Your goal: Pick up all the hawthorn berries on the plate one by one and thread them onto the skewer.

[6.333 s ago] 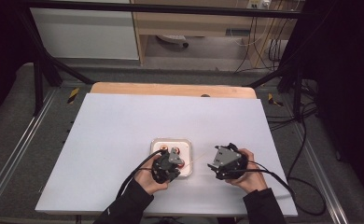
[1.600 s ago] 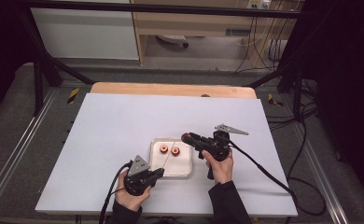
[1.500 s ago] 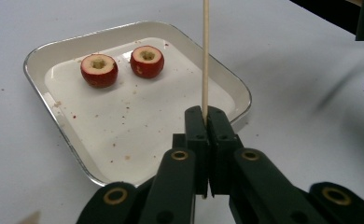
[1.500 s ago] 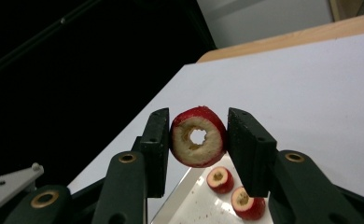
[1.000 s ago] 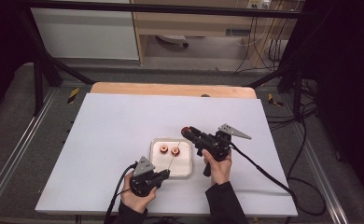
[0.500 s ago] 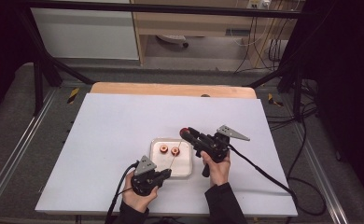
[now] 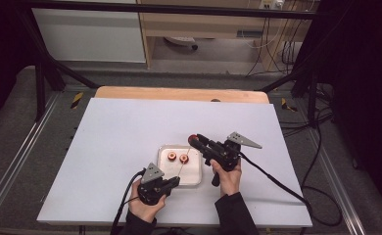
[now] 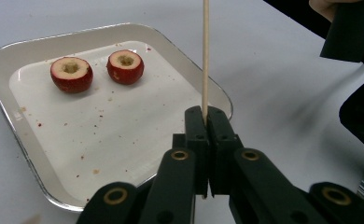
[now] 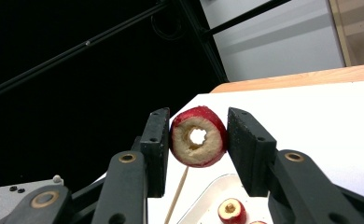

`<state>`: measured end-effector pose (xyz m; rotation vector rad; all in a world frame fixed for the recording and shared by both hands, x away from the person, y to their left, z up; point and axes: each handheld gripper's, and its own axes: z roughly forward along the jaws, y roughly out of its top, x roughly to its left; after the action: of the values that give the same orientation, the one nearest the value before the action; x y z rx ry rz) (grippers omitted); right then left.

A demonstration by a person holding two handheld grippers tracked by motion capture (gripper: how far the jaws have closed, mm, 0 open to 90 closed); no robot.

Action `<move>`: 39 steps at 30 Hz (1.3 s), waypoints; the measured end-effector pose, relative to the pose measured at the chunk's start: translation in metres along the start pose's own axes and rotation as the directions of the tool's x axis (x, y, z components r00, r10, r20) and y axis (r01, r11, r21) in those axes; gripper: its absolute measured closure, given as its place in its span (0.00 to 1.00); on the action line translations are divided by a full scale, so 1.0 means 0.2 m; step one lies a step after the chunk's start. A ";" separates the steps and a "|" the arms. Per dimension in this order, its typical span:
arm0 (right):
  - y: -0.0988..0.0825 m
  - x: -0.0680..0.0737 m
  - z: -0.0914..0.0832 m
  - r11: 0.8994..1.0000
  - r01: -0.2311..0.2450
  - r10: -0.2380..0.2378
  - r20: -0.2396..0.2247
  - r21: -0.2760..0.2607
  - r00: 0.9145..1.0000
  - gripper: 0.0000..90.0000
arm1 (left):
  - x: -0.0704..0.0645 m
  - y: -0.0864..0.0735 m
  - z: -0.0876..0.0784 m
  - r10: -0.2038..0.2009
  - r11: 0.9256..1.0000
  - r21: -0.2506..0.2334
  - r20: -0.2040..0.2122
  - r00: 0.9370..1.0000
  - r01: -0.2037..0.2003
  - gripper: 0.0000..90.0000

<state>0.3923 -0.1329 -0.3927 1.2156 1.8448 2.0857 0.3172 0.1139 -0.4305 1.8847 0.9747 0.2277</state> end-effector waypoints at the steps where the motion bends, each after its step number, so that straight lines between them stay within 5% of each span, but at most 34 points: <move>1: 0.00 0.00 0.00 1.000 -0.001 0.001 -0.001 -0.001 1.000 0.68 | 0.00 0.00 0.00 0.000 1.000 -0.001 0.000 1.000 0.000 0.98; 28: -0.05 0.01 0.01 1.000 0.009 -0.009 -0.004 0.022 1.000 0.68 | -0.01 0.01 0.01 -0.033 0.999 -0.015 -0.005 0.999 0.032 0.98; 39: -0.09 0.03 0.02 0.996 -0.027 0.029 -0.020 0.084 0.999 0.68 | -0.01 0.03 0.03 -0.021 1.000 -0.023 -0.008 1.000 0.021 0.98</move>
<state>0.3836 -0.1229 -0.4057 1.2493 1.9547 2.0623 0.3219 0.1075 -0.4275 1.8529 0.9931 0.2337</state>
